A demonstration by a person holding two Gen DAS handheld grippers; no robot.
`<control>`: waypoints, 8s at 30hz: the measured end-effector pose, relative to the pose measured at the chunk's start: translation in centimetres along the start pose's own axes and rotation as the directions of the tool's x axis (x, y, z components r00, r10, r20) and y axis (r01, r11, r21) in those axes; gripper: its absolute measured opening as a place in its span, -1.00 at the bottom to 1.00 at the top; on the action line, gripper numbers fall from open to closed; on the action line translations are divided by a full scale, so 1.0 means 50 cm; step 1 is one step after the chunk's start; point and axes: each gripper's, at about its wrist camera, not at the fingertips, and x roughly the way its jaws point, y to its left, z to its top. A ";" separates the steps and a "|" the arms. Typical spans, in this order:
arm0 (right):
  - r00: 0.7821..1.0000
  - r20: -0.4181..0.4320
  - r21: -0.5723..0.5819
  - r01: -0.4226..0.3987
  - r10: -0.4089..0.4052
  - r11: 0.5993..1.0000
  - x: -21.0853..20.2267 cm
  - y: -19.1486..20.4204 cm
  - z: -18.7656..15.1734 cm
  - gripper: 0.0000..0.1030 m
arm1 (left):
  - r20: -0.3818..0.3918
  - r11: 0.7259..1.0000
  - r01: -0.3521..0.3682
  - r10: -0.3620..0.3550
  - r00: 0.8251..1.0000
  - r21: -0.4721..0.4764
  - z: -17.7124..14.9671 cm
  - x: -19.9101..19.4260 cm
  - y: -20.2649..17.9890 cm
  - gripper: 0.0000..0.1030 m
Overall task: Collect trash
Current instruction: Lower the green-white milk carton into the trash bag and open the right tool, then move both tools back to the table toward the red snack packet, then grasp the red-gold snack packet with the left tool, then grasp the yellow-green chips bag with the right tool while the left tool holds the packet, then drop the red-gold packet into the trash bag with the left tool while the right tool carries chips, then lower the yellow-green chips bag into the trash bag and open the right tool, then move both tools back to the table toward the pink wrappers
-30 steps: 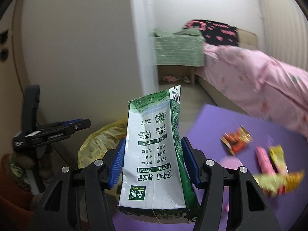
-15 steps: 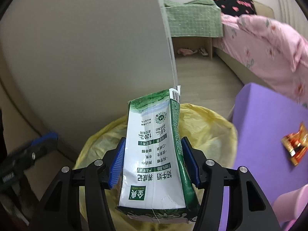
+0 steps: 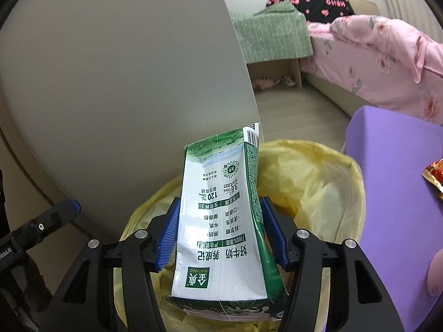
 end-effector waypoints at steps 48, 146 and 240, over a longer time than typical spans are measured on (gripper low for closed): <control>0.761 0.131 0.034 0.637 -0.635 0.771 -0.537 -0.513 -0.014 0.06 | -0.411 0.725 0.509 -0.333 0.849 0.464 0.048 0.409 -0.603 -0.17; 0.929 0.202 -0.008 0.319 -0.311 0.948 -0.528 -0.165 -0.077 -0.57 | -0.199 0.902 0.282 -0.226 0.954 0.327 -0.020 0.047 -0.370 -0.76; 0.910 0.101 -0.044 0.409 -0.403 0.912 -0.432 -0.290 -0.056 -0.13 | -0.191 0.913 0.233 -0.176 0.966 0.335 -0.073 0.068 -0.359 -0.20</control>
